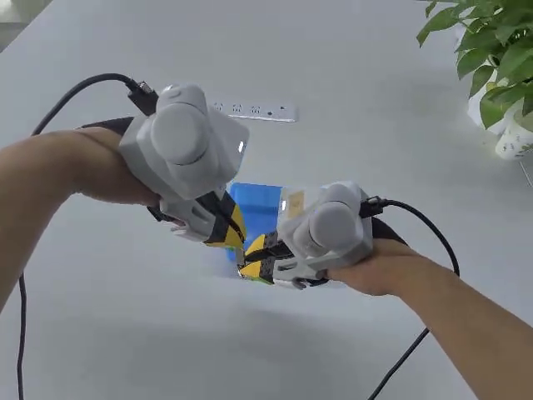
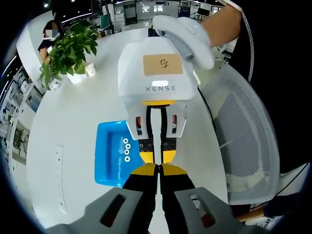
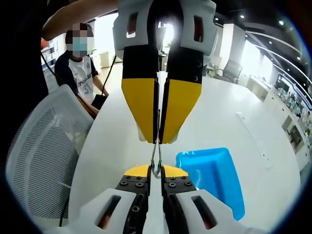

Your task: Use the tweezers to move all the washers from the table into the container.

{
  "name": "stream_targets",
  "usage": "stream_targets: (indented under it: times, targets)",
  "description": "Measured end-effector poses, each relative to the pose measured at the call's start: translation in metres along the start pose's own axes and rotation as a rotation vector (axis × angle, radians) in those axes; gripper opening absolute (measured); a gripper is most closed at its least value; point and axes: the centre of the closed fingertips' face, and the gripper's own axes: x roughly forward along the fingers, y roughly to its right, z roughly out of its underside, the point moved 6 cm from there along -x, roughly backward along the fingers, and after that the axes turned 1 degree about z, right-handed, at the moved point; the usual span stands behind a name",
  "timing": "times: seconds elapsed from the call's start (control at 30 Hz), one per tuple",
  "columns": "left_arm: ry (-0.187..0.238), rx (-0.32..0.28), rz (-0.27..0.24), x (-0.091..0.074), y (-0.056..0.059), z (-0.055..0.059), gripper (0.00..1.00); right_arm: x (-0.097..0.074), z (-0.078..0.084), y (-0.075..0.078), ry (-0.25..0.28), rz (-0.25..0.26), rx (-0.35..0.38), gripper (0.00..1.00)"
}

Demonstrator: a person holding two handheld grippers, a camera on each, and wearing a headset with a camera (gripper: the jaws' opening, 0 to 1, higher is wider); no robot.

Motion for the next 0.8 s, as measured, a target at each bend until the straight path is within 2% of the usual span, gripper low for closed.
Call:
stream_targets:
  times: [0.37,0.6,0.8]
  targets:
    - [-0.01,0.025,-0.007,-0.009,-0.012,-0.009,0.04,-0.01,-0.006,0.013,0.004,0.026,-0.017,0.09]
    - [-0.017,0.039,-0.015,-0.012,-0.027,-0.012,0.04,-0.012,-0.008,0.028,0.01,0.046,-0.018,0.09]
    - [-0.023,0.047,-0.018,-0.011,-0.039,-0.01,0.04,-0.01,-0.006,0.039,0.012,0.051,-0.013,0.09]
